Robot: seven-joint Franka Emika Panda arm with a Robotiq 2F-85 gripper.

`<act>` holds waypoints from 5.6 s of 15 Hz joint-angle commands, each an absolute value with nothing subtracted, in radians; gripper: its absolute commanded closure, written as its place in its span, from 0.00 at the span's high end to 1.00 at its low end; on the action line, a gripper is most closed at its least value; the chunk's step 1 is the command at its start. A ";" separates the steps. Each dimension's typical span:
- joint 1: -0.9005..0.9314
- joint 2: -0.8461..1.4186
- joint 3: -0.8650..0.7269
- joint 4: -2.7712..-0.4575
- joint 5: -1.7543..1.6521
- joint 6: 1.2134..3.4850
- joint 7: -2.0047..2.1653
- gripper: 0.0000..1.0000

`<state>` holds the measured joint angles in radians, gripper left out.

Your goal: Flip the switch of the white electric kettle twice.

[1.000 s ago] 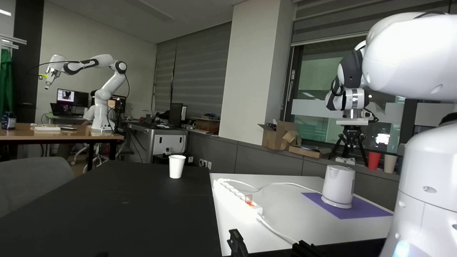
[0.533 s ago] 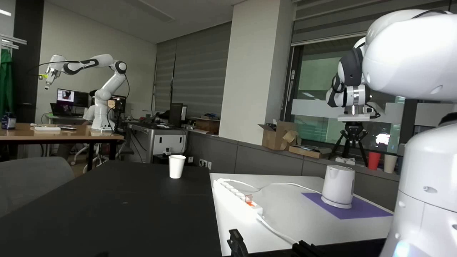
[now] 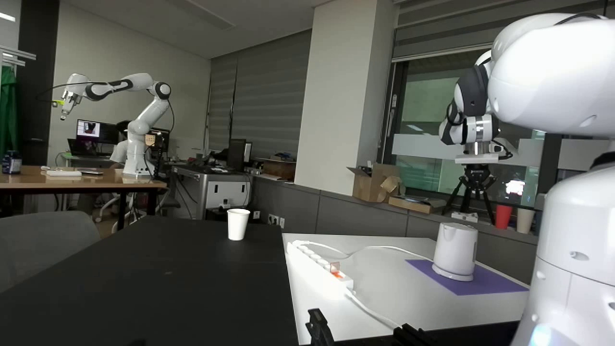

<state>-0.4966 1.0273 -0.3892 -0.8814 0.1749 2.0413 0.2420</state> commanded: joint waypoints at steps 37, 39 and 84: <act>-0.517 1.194 -0.375 -0.832 0.204 2.068 0.313 0.00; -0.509 1.189 -0.384 -0.832 0.196 2.057 0.326 0.00; -0.384 1.043 -0.417 -0.937 0.189 2.151 0.271 0.00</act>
